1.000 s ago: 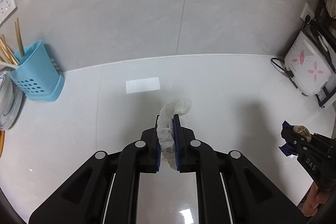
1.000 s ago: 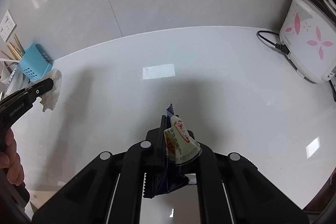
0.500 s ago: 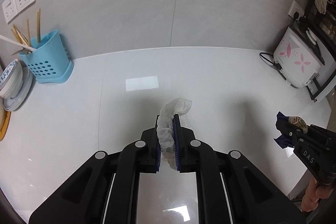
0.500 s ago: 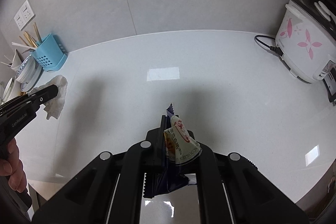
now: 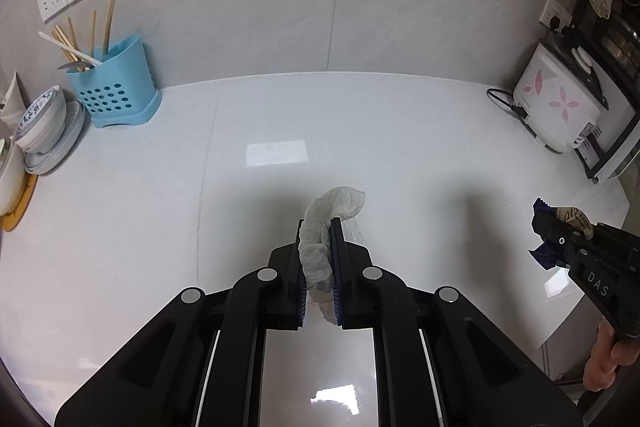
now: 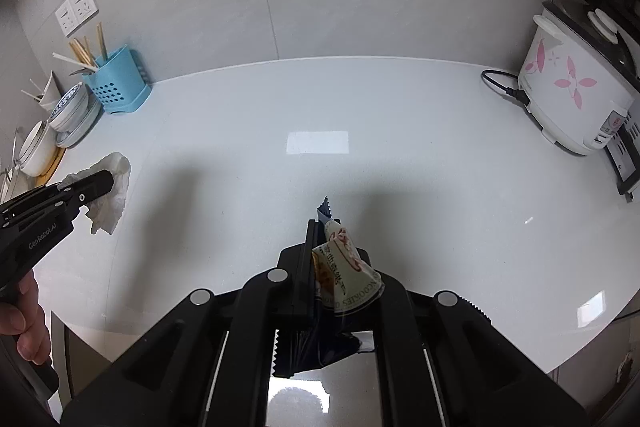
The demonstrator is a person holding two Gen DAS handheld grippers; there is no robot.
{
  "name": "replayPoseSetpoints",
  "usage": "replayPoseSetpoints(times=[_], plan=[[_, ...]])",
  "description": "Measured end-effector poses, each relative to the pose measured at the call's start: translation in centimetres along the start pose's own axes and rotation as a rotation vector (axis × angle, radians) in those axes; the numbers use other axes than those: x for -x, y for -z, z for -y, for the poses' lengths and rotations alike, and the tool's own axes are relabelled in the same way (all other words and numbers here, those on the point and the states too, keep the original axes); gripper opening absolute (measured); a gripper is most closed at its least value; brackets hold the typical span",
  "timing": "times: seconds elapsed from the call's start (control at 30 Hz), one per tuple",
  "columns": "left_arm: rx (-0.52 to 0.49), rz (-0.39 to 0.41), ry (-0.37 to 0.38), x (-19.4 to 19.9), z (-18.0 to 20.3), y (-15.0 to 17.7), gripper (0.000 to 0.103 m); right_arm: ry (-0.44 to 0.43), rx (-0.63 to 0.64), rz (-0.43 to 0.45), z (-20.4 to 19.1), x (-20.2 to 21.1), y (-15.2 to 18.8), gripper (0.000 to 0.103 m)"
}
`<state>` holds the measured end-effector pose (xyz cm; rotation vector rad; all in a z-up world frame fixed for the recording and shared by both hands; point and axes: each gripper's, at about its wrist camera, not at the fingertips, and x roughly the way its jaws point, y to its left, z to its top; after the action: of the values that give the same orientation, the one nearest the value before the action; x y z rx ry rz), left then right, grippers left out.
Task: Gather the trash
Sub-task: 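Lift the blue snack packet and white tissue off the counter, then carry the snack packet and tissue down over the wastebasket with both tools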
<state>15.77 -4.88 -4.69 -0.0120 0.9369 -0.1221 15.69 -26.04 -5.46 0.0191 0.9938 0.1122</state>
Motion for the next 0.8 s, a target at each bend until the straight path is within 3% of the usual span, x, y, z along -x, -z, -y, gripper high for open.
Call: replayPoseSetpoints(times=[0.8], plan=[[0.014, 0.015, 0.010, 6.8, 1.7, 8.0, 0.009, -0.078, 0.073, 0.010, -1.6, 5.2, 7.3, 0.005]])
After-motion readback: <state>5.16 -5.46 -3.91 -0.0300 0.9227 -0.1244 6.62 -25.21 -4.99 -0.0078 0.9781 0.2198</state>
